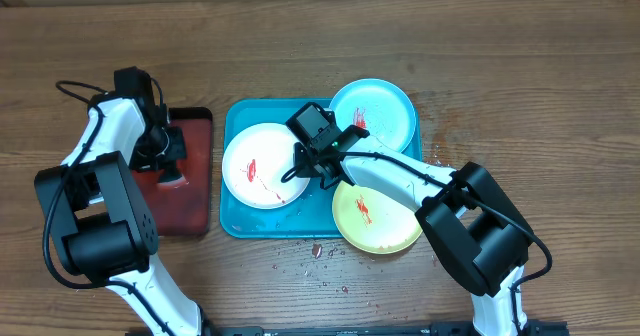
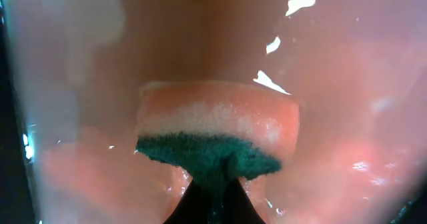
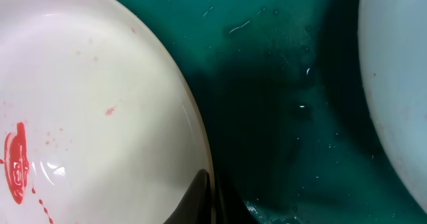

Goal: Clean dirty plates on tray and stack at the side

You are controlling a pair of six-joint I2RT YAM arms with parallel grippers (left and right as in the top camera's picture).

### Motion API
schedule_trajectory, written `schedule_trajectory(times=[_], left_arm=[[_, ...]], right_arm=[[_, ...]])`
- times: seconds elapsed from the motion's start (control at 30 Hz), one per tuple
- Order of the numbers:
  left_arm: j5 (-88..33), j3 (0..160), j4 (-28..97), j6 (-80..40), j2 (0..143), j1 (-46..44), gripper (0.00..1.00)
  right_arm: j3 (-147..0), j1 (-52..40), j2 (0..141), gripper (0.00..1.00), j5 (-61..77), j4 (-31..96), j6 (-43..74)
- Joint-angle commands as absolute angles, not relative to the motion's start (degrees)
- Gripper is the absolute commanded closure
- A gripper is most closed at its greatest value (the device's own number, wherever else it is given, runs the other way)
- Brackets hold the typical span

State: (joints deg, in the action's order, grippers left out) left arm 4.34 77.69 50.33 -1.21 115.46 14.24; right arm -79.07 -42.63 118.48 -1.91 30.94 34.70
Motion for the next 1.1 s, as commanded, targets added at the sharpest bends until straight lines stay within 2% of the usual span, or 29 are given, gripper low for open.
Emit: schedule_trajectory(times=[0.0,0.33,0.53,0.7,0.83,1.07], left_arm=[[5.2,73.4,49.1,-3.1,116.6,14.6,0.96],[3.2,72.9,49.2,-3.9,116.5,14.6,0.96],[-1.1,87.0,59.6,-3.5,116.5,14.6,0.96],[-9.0,100.9,70.0,1.3,116.5,14.2,0.96],[-13.1,106.0,75.8,4.6,116.5,11.8,0.96],[-15.6,104.7,78.6,7.1,116.5,3.6,0.96]], right_arm=[[-79.1,-42.7,120.1,0.96,-2.5,31.8,34.1],[-79.1,-42.7,120.1,0.96,-2.5,31.8,34.1],[-79.2,-42.6,120.1,0.96,0.1,31.8,34.1],[-79.3,-42.3,120.0,0.96,0.4,32.3,34.8],[-79.3,-40.7,119.7,0.96,3.6,32.2,36.1],[-79.3,-37.5,119.6,0.96,11.1,33.4,36.1]])
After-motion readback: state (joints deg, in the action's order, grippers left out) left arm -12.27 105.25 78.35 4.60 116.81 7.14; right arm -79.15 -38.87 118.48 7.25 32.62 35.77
